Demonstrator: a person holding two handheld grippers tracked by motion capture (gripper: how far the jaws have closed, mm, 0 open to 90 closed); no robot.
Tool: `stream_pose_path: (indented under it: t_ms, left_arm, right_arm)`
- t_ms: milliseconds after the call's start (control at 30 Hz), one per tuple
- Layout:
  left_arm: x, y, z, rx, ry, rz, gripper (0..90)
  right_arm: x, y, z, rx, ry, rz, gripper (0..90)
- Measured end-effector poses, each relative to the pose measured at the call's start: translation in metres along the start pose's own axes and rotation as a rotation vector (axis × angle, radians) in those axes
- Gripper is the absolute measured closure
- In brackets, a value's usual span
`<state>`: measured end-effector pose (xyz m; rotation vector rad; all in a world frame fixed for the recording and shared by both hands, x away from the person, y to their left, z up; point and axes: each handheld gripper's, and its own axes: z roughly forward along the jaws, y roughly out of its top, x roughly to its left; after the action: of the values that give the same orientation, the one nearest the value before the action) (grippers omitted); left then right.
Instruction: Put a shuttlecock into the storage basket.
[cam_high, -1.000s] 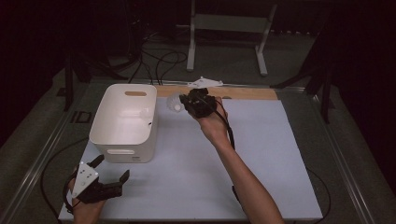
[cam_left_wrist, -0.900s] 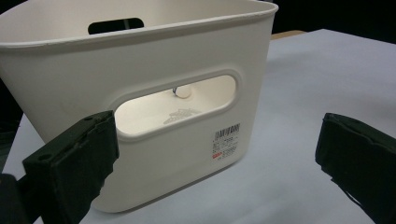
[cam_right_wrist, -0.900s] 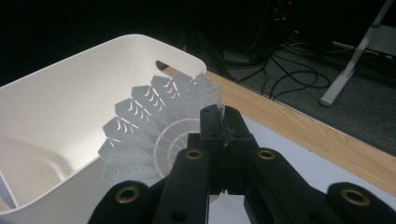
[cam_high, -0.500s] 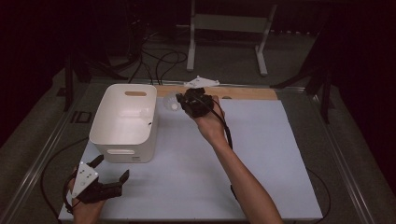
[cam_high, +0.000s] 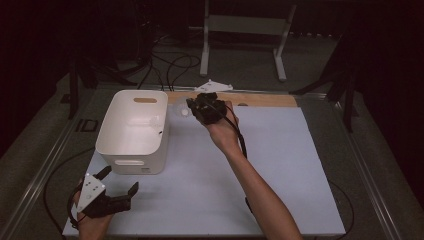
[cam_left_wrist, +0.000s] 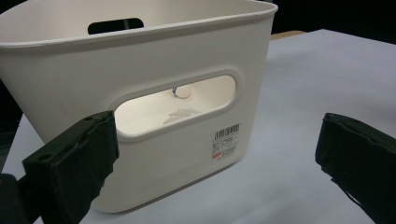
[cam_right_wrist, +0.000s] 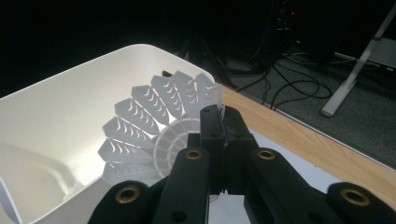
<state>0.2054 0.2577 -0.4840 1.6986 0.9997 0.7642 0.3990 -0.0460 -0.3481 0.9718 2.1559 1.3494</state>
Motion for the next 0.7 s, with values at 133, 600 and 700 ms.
stream_pose_path:
  t_ms: [133, 600, 700]
  left_arm:
    - [0.0002, 0.0, 0.0, 0.002, 0.0, 0.002, 0.0]
    - [0.0002, 0.0, -0.0003, 0.0, 0.001, -0.002, 0.0]
    - [0.0002, -0.0001, -0.0002, 0.001, 0.002, -0.001, 0.0]
  right_arm:
    - [0.0016, 0.0007, 0.0018, -0.001, 0.0, -0.004, 89.2]
    - [0.0048, 0.0078, 0.006, -0.003, 0.009, -0.009, 89.2]
    - [0.0048, 0.0085, 0.0087, -0.002, 0.014, -0.005, 89.2]
